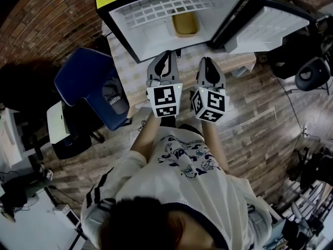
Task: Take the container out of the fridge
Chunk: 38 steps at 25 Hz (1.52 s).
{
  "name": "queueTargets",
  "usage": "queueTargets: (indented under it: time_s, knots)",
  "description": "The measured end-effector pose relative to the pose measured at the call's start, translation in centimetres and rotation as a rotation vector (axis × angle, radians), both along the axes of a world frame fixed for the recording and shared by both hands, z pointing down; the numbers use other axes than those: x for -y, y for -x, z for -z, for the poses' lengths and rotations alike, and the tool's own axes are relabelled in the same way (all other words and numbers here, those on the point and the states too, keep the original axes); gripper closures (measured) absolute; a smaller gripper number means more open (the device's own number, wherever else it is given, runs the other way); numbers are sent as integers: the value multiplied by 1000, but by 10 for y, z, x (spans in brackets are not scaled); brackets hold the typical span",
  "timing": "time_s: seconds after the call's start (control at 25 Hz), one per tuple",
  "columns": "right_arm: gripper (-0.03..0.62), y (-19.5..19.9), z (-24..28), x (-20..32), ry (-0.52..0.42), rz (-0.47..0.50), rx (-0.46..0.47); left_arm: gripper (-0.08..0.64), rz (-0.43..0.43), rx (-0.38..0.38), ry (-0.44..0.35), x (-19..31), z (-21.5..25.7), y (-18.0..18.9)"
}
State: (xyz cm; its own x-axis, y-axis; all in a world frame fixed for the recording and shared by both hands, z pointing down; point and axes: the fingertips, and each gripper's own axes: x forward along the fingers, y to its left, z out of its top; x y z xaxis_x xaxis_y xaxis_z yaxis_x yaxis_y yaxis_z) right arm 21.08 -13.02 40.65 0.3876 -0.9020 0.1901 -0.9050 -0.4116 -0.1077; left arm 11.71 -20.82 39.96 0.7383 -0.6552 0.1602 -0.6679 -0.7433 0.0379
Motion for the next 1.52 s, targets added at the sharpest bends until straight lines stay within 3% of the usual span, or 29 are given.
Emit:
queueTargets:
  time_s: [0.68,1.52]
  knots:
    - [541,-31,-29,62,44,11,42,538,42,32,45,57,-27,-14]
    - [541,-97,-82,137,195,167,52,537,179,117,91,99,-71,-59]
